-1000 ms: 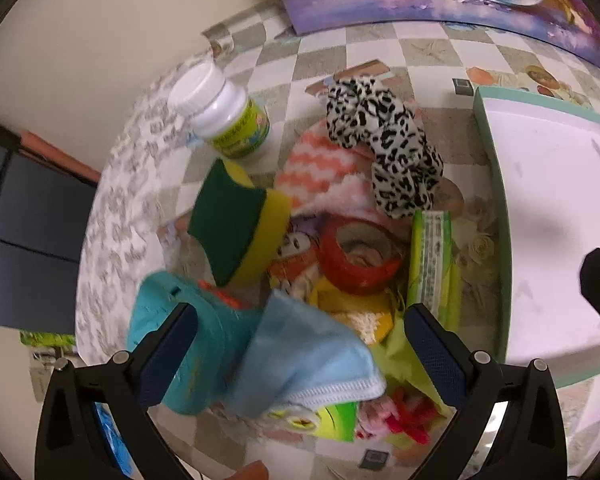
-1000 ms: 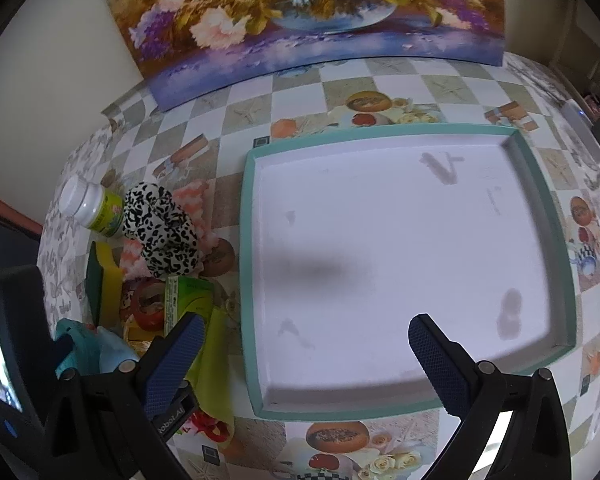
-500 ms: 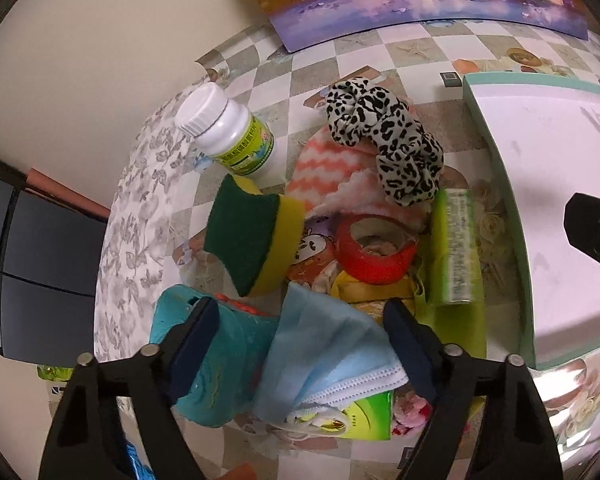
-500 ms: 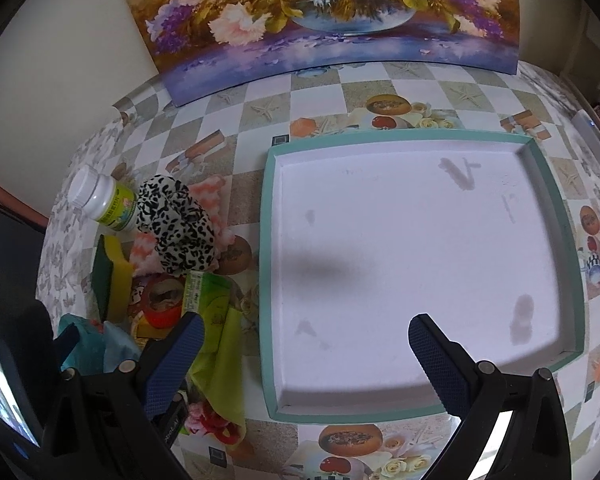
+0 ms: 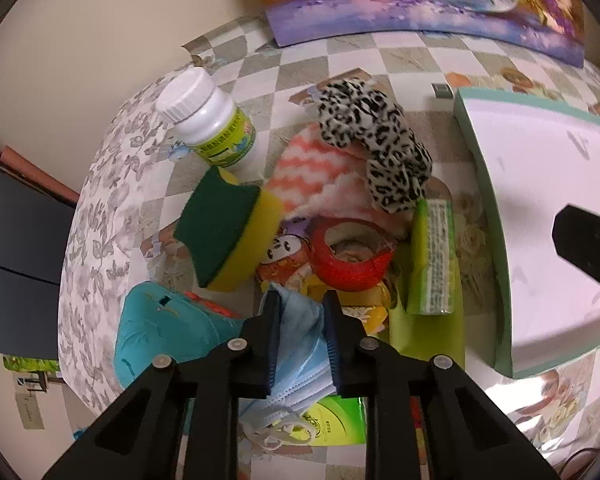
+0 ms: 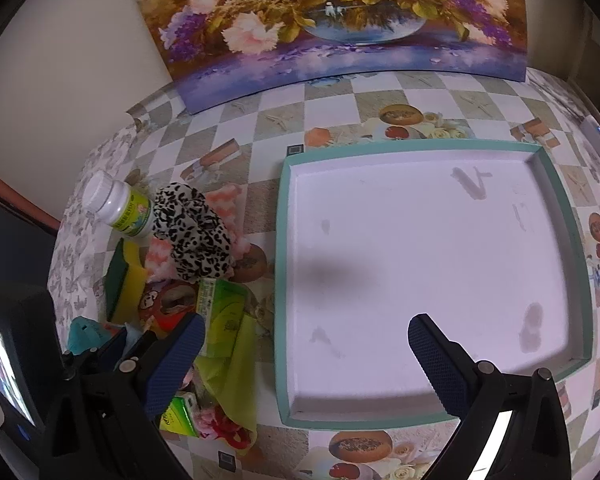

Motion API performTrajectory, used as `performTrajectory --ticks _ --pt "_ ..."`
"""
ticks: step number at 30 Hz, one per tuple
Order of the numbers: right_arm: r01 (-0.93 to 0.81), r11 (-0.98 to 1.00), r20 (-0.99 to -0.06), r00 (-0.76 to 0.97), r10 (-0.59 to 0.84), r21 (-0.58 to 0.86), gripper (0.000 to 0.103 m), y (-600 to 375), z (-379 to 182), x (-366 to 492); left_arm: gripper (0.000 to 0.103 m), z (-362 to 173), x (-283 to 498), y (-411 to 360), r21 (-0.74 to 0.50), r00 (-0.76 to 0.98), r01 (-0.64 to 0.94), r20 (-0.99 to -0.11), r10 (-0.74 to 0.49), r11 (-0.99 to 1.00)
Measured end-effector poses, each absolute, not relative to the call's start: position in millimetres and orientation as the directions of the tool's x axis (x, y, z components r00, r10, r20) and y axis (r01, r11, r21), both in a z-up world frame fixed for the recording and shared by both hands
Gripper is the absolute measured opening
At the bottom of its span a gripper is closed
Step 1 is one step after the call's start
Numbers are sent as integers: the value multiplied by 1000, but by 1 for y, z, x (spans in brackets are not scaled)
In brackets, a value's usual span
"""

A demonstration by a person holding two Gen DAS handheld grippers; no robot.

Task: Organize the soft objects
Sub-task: 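Reach the left tool to the blue face mask and grasp it, then lift the blue mask with the left tool while the right tool grasps the green box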

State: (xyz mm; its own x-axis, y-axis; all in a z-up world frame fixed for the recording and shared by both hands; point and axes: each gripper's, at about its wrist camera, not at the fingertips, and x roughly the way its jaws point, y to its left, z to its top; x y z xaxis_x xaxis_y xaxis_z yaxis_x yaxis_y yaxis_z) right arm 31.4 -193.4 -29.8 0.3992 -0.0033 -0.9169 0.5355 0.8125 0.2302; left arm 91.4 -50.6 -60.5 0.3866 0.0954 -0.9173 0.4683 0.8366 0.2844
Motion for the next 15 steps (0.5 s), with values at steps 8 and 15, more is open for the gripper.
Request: performTrajectory --ticks 8,15 --pt "503 827 -911 412 23 249 97 -186 -35 37 17 -38 103 -31 207 421 380 -907 31 902" --pt "446 853 -905 419 69 271 88 -169 -42 47 17 -18 110 -12 134 454 315 -891 -25 940"
